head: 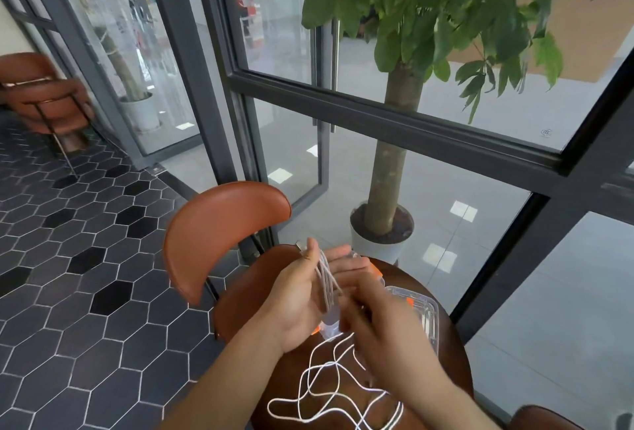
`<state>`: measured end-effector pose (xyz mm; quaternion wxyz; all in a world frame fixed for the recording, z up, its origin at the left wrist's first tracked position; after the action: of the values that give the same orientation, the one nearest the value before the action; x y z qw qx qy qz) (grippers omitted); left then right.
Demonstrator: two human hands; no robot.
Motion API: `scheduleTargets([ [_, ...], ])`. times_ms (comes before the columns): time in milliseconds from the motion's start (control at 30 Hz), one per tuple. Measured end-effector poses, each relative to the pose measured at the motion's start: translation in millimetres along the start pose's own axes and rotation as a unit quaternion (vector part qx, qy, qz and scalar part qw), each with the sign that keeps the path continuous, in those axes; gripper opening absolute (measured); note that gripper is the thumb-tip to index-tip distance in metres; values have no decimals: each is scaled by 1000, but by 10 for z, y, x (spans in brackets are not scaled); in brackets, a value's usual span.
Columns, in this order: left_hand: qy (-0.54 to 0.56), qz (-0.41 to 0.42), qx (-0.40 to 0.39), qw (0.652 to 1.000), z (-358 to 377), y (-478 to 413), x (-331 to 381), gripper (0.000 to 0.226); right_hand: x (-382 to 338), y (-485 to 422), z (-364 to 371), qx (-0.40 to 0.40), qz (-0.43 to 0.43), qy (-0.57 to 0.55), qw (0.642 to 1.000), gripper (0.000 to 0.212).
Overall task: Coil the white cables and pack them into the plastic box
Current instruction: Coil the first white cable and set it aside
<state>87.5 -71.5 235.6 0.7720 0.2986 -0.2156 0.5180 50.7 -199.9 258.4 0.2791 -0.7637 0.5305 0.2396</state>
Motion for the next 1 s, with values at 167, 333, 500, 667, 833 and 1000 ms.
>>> scheduleTargets([
  [167,66,58,-6,996,72,-31,76,52,255,223,353,-12,14,8,1000,8],
  [333,104,43,-73,991,133,37,56,44,463,161,362,-93,153,-169,969,23],
  [500,105,-3,-199,974,165,49,-26,31,459,22,294,-85,238,-492,833,20],
  [667,87,-19,-233,968,180,81,-96,24,411,-163,168,-26,180,-482,857,19],
  [833,34,-22,-208,977,93,92,-109,27,319,-212,36,-40,98,-418,902,28],
  [1000,4,-44,-215,976,99,120,-76,27,266,-178,0,-54,64,-404,911,22],
])
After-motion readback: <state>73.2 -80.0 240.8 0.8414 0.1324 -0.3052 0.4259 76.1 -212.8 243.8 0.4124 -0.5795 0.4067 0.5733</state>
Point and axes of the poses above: each hand's wrist, its own y-axis away from the middle knuckle, its own z-axis out of the palm, x = y × z, the point moved 4 cm from there along -y, towards the middle knuckle, and after that the axes turned 10 degrees about y, right-handed, at the moved point
